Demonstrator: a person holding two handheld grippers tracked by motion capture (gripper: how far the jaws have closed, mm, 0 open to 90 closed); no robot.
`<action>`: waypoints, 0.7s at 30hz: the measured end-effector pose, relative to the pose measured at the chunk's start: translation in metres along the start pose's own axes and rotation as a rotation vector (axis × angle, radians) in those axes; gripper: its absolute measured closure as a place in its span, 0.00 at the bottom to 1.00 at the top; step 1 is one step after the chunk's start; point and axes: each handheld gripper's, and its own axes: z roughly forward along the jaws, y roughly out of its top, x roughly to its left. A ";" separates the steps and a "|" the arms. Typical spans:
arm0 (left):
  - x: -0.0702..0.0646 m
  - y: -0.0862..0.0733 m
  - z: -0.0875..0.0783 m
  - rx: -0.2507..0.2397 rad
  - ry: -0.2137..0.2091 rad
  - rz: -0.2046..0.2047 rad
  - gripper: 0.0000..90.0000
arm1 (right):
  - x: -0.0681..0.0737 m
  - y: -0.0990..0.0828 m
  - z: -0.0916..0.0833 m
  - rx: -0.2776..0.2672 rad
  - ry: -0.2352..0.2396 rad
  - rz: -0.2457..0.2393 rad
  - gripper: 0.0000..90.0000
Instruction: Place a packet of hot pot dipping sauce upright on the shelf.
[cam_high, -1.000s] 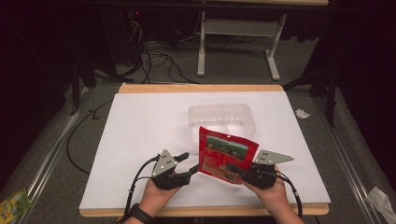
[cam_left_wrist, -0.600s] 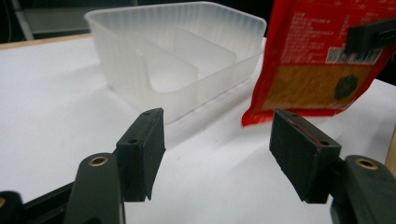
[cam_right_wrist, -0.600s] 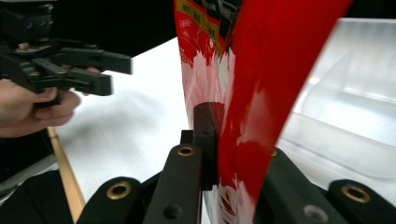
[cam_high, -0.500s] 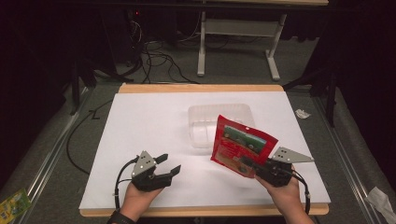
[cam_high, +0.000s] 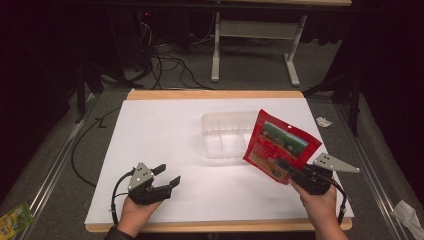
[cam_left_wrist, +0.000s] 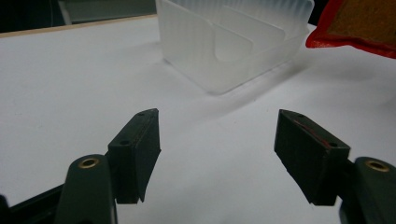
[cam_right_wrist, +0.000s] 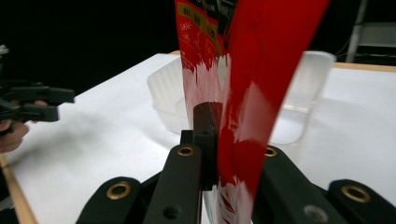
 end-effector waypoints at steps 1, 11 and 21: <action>0.000 0.000 0.000 0.000 0.000 0.000 0.35 | -0.001 0.001 -0.001 -0.005 -0.010 0.003 0.96; 0.002 0.001 0.001 -0.004 -0.018 0.016 0.35 | -0.007 0.006 -0.002 -0.031 -0.100 0.032 0.96; 0.002 0.002 -0.002 -0.026 -0.026 0.014 0.35 | -0.003 0.018 0.012 -0.035 -0.130 0.034 0.96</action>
